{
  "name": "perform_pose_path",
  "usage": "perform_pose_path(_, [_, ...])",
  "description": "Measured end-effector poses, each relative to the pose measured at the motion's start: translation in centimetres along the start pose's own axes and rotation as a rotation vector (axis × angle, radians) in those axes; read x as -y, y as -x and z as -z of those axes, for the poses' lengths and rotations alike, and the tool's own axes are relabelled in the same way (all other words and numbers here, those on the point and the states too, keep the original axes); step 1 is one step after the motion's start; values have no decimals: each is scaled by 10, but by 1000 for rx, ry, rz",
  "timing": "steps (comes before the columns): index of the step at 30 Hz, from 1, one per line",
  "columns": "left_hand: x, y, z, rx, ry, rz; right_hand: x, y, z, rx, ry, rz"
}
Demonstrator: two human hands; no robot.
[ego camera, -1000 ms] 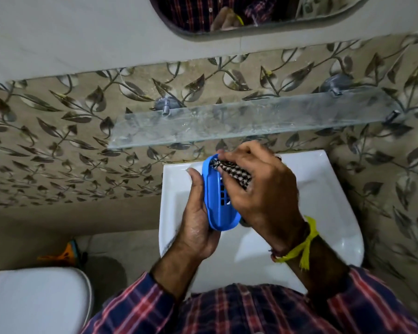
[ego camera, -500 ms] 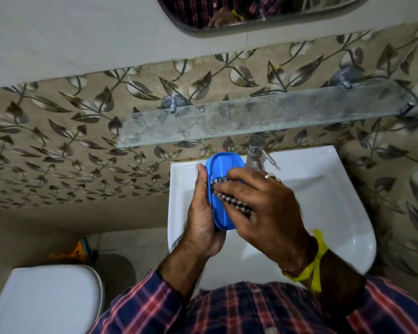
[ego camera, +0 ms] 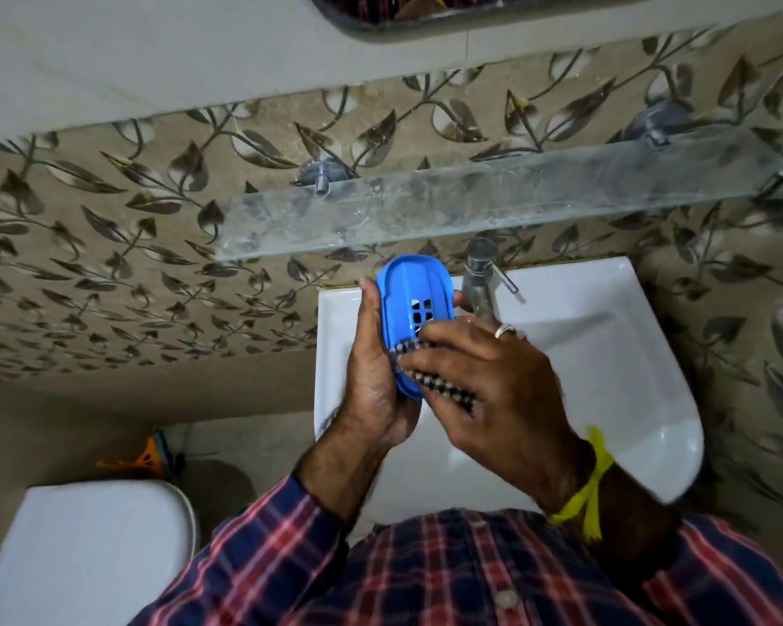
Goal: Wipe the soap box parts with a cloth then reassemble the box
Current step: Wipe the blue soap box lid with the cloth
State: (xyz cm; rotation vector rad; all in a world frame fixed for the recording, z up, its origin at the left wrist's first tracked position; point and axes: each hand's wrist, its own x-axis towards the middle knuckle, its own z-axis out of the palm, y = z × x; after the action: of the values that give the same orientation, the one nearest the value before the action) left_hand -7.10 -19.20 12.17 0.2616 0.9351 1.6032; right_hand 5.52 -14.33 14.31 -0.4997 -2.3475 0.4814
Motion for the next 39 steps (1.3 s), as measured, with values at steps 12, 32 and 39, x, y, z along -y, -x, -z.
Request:
perform_pose_path(12, [-1,-5,6,-41,-89,-41,-23,16,6,-11,65,26])
perform_pose_path(32, [11,12,-5,-67,-87,-46,-7,-10,2,-159,79,-106])
perform_pose_path(39, [16,19,2,-64,-123,-50,-12,-16,8,-154,113,-222])
